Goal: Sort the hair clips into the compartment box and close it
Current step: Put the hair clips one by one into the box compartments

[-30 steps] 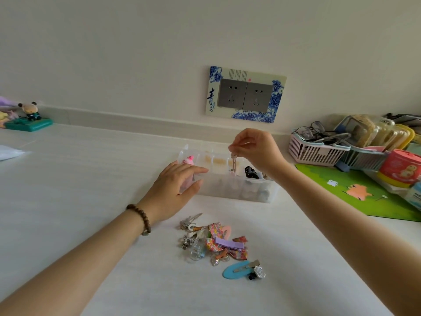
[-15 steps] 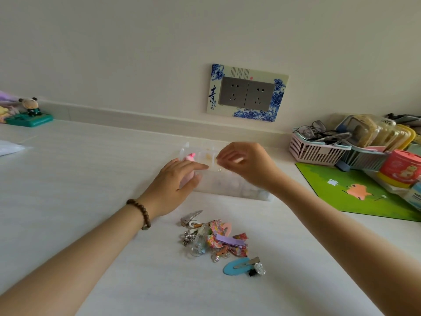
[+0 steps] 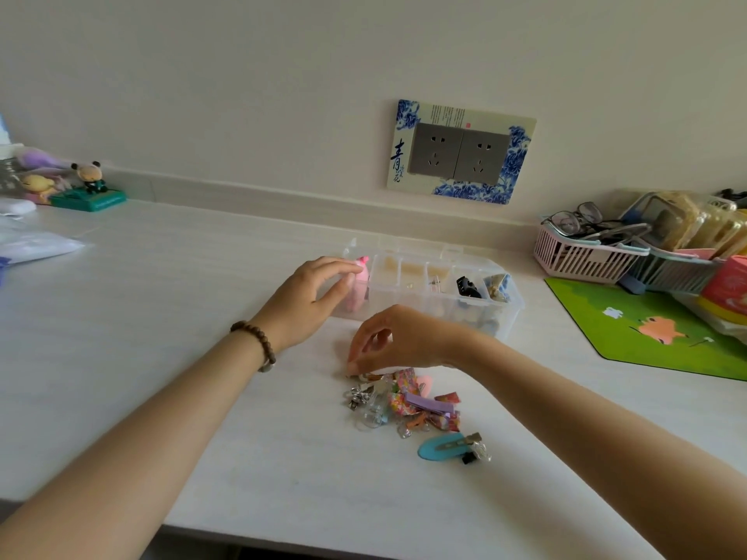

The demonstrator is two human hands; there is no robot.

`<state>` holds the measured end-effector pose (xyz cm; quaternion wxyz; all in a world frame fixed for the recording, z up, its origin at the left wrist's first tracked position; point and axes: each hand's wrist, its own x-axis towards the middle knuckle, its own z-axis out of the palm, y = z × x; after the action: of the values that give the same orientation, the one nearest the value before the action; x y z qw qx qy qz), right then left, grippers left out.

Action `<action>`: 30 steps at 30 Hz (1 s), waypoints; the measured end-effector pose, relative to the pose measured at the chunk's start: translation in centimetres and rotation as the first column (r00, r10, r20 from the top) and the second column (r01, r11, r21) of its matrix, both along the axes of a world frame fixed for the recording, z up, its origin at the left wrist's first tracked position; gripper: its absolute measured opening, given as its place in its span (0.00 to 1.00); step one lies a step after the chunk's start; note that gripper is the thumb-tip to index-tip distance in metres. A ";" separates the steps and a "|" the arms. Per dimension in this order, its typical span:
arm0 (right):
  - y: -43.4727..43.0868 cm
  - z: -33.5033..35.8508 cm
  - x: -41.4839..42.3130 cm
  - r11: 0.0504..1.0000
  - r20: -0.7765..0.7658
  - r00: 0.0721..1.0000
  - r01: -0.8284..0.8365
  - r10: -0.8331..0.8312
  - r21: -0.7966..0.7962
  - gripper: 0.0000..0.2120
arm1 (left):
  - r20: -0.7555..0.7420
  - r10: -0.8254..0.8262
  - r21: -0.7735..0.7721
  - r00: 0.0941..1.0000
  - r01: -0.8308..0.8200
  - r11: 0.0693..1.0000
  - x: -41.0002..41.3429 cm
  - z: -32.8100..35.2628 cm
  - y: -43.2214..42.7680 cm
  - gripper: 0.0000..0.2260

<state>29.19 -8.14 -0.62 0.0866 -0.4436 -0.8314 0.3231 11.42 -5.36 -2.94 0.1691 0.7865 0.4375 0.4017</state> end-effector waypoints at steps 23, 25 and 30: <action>2.6 3.1 2.8 0.933 -0.614 0.752 0.353 -0.240 0.066 0.05 | 0.030 0.002 -0.001 1.000 -0.002 1.000 0.3 -0.6 0.5 0.12; 4.0 4.0 3.9 0.867 -0.662 0.683 0.488 -0.308 0.100 0.05 | 0.018 0.012 -0.001 1.000 -0.012 1.000 0.3 -0.7 0.6 0.12; 6.8 3.7 4.9 0.809 -0.593 0.711 0.565 -0.378 0.161 0.05 | 0.016 0.009 0.011 1.000 -0.009 1.000 0.4 -0.7 0.4 0.12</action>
<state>34.08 -1.34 3.13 0.4681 -0.5147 -0.6715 0.2552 11.81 -4.93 -3.63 0.1662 0.7824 0.4374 0.4111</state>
